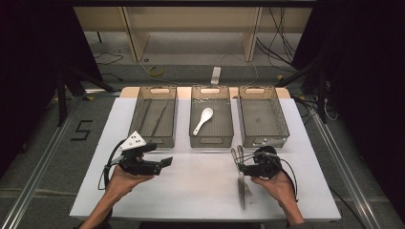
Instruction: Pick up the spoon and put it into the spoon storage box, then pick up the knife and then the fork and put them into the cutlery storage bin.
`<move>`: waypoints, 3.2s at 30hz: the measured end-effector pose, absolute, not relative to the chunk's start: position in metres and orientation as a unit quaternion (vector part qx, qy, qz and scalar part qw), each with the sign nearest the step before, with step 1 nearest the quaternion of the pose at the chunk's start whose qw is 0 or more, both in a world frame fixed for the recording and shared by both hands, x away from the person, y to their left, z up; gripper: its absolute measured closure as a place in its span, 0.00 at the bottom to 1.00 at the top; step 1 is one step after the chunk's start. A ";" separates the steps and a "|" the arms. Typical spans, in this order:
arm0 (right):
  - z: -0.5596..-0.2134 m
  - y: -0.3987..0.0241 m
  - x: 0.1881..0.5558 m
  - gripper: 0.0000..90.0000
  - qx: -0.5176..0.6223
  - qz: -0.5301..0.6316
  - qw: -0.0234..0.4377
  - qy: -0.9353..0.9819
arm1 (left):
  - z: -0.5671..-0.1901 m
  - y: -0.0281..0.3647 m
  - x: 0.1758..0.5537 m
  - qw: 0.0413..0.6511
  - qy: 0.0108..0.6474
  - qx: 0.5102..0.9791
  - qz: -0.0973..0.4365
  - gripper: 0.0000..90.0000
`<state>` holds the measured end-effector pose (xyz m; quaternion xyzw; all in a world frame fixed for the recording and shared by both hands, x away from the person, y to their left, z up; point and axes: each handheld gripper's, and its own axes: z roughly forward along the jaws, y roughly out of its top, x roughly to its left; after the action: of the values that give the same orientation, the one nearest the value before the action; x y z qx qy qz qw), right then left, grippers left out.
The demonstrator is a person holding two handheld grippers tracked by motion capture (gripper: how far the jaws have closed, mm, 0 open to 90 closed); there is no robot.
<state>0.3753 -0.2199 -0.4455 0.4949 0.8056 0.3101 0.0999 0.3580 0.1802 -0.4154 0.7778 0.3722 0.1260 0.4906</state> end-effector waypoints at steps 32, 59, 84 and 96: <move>-0.457 -0.205 0.384 0.55 0.484 0.249 0.077 0.835 | -0.416 0.183 0.344 0.489 0.368 0.779 0.139 0.17; -0.465 -0.196 0.392 0.65 0.486 0.211 0.067 0.845 | -0.415 0.182 0.342 0.487 0.366 0.781 0.139 0.18; -0.464 -0.193 0.391 0.77 0.495 0.221 0.037 0.840 | -0.415 0.180 0.340 0.484 0.358 0.786 0.139 0.20; -0.464 -0.198 0.394 0.81 0.505 0.230 0.012 0.832 | -0.415 0.180 0.340 0.484 0.357 0.786 0.140 0.21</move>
<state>0.3935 -0.1976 -0.4638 0.5046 0.8319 0.2305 0.0124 0.3403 0.1801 -0.4148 0.7862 0.3575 0.1404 0.4842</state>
